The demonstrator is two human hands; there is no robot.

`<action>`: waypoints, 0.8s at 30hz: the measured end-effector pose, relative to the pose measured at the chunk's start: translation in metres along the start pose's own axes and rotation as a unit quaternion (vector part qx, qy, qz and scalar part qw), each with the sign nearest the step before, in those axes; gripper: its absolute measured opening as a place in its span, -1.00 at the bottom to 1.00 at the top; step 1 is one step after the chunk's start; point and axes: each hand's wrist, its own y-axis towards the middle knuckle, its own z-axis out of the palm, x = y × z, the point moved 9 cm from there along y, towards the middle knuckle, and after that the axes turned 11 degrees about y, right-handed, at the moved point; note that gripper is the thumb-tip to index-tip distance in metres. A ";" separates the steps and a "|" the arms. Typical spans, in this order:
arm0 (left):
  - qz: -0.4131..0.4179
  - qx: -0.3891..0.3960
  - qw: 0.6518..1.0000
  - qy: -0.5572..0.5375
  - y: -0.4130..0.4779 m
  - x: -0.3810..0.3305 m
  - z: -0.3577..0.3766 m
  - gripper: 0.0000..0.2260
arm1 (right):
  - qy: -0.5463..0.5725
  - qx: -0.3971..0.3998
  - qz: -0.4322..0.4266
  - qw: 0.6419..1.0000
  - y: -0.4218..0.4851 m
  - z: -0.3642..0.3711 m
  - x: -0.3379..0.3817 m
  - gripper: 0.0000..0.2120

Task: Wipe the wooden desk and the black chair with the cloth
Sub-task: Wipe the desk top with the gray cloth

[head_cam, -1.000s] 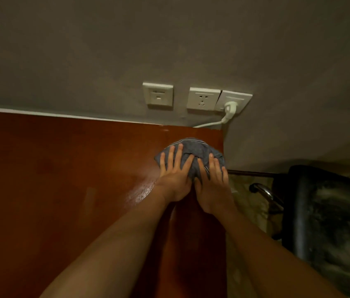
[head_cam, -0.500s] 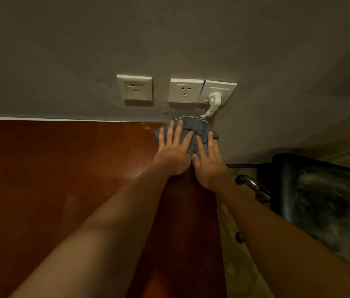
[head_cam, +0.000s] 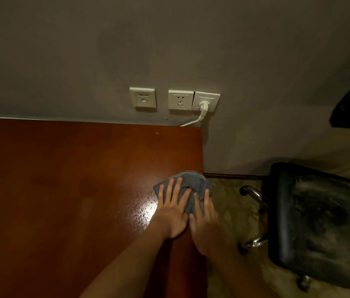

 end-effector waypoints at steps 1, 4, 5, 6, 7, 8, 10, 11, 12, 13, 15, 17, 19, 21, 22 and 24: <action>-0.015 -0.009 1.000 0.009 -0.015 -0.006 0.003 -0.31 | -0.014 0.004 0.007 1.000 -0.017 0.005 -0.004 -0.46; -0.018 0.028 0.999 0.006 -0.060 -0.032 0.023 -0.30 | -0.046 0.036 0.026 0.998 -0.067 0.016 -0.012 -0.42; -0.024 0.043 0.999 -0.003 -0.075 -0.039 0.029 -0.30 | -0.049 0.055 0.032 0.997 -0.082 0.018 -0.013 -0.42; -0.030 0.043 0.999 -0.005 -0.087 -0.044 0.031 -0.31 | -0.053 0.060 0.033 0.996 -0.095 0.020 -0.014 -0.42; -0.037 0.047 0.998 -0.006 -0.100 -0.050 0.034 -0.33 | -0.056 0.064 0.033 0.996 -0.107 0.021 -0.014 -0.43; -0.043 0.052 0.998 -0.014 -0.111 -0.054 0.039 -0.35 | -0.056 0.073 0.034 0.995 -0.118 0.023 -0.013 -0.44; -0.055 0.062 0.996 -0.034 -0.135 -0.066 0.050 -0.35 | -0.060 0.089 0.037 0.994 -0.145 0.028 -0.014 -0.41; -0.058 0.063 0.996 -0.038 -0.145 -0.071 0.053 -0.35 | -0.066 0.093 0.033 0.993 -0.156 0.029 -0.014 -0.41; -0.059 0.066 0.995 -0.044 -0.154 -0.075 0.058 -0.35 | -0.065 0.100 0.032 0.992 -0.168 0.032 -0.013 -0.41; -0.058 0.071 0.995 -0.048 -0.163 -0.079 0.062 -0.35 | -0.061 0.112 0.030 0.991 -0.179 0.034 -0.012 -0.41; -0.059 0.068 0.995 -0.043 -0.175 -0.083 0.069 -0.35 | -0.059 0.103 0.007 0.993 -0.196 0.037 -0.010 -0.39; -0.053 0.078 0.995 -0.043 -0.189 -0.088 0.078 -0.33 | -0.049 0.077 0.005 0.996 -0.211 0.037 -0.007 -0.35; -0.044 0.069 0.996 -0.045 -0.199 -0.091 0.083 -0.30 | -0.054 0.052 0.020 0.997 -0.222 0.037 -0.007 -0.23; -0.030 0.052 0.997 -0.047 -0.210 -0.093 0.090 -0.27 | -0.086 0.051 0.028 0.995 -0.235 0.038 -0.002 -0.19; -0.021 0.045 0.998 -0.044 -0.214 -0.094 0.094 -0.28 | -0.098 0.052 0.028 0.993 -0.242 0.040 0.002 -0.19; -0.010 0.030 0.998 -0.045 -0.222 -0.097 0.100 -0.32 | -0.116 0.066 0.038 0.990 -0.254 0.041 0.002 -0.20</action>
